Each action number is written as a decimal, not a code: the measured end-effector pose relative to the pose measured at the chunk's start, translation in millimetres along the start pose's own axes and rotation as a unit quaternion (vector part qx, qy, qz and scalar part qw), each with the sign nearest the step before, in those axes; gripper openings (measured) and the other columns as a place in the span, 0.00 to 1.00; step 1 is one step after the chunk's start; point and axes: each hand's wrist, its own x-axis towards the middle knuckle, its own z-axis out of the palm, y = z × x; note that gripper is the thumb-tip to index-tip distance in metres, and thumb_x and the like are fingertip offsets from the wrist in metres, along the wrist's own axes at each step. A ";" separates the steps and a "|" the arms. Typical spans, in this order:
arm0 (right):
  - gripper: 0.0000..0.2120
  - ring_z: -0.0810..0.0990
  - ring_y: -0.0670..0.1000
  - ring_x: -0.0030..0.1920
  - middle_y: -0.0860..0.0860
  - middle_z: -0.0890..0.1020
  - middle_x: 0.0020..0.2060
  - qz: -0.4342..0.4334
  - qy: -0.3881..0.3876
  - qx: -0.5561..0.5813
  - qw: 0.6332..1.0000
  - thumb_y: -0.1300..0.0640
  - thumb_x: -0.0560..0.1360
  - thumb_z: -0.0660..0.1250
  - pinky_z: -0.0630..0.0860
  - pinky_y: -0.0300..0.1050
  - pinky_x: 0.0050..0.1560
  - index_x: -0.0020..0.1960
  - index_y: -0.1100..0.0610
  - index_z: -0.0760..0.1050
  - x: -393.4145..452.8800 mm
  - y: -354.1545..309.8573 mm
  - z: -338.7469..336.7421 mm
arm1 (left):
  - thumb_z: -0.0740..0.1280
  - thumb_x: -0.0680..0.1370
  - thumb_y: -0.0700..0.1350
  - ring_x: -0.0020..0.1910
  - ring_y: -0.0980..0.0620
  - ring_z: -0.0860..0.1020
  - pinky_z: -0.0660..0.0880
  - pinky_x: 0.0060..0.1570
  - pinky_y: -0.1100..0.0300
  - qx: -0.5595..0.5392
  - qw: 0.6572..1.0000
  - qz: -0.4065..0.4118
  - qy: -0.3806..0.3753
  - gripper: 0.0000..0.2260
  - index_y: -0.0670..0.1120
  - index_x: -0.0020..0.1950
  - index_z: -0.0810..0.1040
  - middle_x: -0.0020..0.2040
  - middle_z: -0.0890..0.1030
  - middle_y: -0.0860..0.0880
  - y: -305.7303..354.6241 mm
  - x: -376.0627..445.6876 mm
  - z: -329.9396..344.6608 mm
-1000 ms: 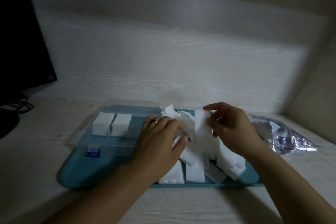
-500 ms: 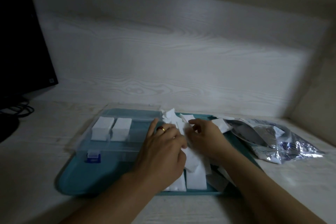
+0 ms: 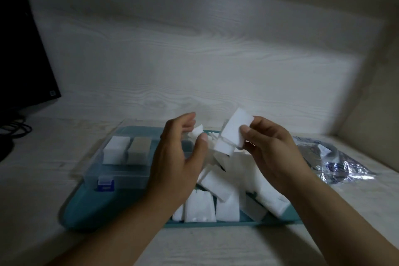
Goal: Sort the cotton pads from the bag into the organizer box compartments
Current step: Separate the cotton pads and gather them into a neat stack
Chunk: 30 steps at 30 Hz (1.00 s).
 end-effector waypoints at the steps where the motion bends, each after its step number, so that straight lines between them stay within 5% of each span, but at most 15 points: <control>1: 0.03 0.76 0.54 0.40 0.57 0.79 0.38 -0.004 -0.015 0.035 0.999 0.65 0.74 0.66 0.75 0.45 0.43 0.43 0.61 0.77 -2.0 -3.0 3.3 | 0.65 0.79 0.56 0.59 0.63 0.75 0.72 0.57 0.70 -0.026 0.999 -0.018 -0.001 0.16 0.55 0.65 0.72 0.59 0.77 0.59 3.3 1.8 -1.1; 5: 0.06 0.80 0.57 0.45 0.59 0.83 0.46 0.043 -0.064 0.061 0.995 0.65 0.75 0.64 0.76 0.49 0.50 0.50 0.64 0.78 -9.4 -1.9 13.1 | 0.60 0.73 0.63 0.53 0.56 0.81 0.78 0.54 0.56 -0.157 0.971 -0.150 -0.097 0.23 0.52 0.60 0.78 0.53 0.84 0.53 20.4 5.9 -3.3; 7: 0.07 0.81 0.58 0.46 0.61 0.84 0.47 0.045 -0.057 0.000 0.997 0.66 0.76 0.65 0.78 0.50 0.49 0.53 0.64 0.78 -13.1 1.1 17.3 | 0.58 0.74 0.64 0.55 0.45 0.82 0.79 0.57 0.45 -0.309 0.893 -0.289 -0.152 0.28 0.46 0.60 0.80 0.54 0.85 0.44 27.4 9.8 -1.3; 9: 0.09 0.81 0.53 0.37 0.58 0.83 0.39 0.031 -0.030 -0.077 0.996 0.67 0.75 0.68 0.77 0.41 0.37 0.54 0.61 0.79 -16.1 2.2 22.3 | 0.56 0.78 0.62 0.57 0.40 0.81 0.79 0.56 0.45 -0.393 0.816 -0.383 -0.182 0.28 0.42 0.64 0.78 0.57 0.83 0.38 31.0 12.9 -3.1; 12: 0.16 0.80 0.47 0.33 0.54 0.81 0.35 -0.004 -0.011 -0.162 0.987 0.68 0.75 0.69 0.77 0.37 0.32 0.58 0.52 0.79 -18.4 7.1 25.4 | 0.56 0.83 0.53 0.58 0.40 0.81 0.79 0.53 0.48 -0.425 0.776 -0.424 -0.194 0.21 0.42 0.67 0.76 0.59 0.82 0.38 30.5 12.2 -5.8; 16: 0.16 0.77 0.40 0.53 0.42 0.77 0.54 -0.122 -0.059 -0.440 0.888 0.56 0.76 0.68 0.73 0.32 0.51 0.63 0.47 0.77 -20.6 13.1 21.6 | 0.59 0.83 0.44 0.56 0.41 0.78 0.78 0.50 0.49 -0.431 0.772 -0.438 -0.164 0.16 0.40 0.67 0.76 0.61 0.80 0.35 30.3 12.0 -6.3; 21: 0.31 0.63 0.38 0.71 0.38 0.64 0.70 -0.122 -0.162 -0.414 0.888 0.46 0.72 0.69 0.64 0.29 0.67 0.73 0.46 0.66 -26.5 10.4 20.4 | 0.61 0.82 0.46 0.51 0.41 0.79 0.74 0.47 0.51 -0.405 0.784 -0.439 -0.167 0.13 0.42 0.61 0.79 0.53 0.83 0.37 30.6 13.1 -9.3; 25: 0.50 0.58 0.36 0.73 0.37 0.61 0.73 -0.132 -0.206 -0.426 0.871 0.47 0.68 0.77 0.59 0.31 0.71 0.78 0.42 0.48 -32.9 2.7 21.9 | 0.62 0.81 0.40 0.44 0.43 0.81 0.78 0.42 0.53 -0.387 0.806 -0.419 -0.158 0.11 0.43 0.61 0.79 0.45 0.84 0.41 27.6 11.8 -7.9; 30: 0.53 0.66 0.43 0.68 0.39 0.65 0.68 -0.189 -0.230 -0.493 0.818 0.48 0.68 0.76 0.69 0.44 0.67 0.79 0.42 0.42 -36.5 9.6 29.0 | 0.63 0.80 0.38 0.46 0.42 0.79 0.80 0.38 0.55 -0.391 0.802 -0.413 -0.182 0.14 0.40 0.65 0.78 0.49 0.81 0.38 23.4 10.1 -4.1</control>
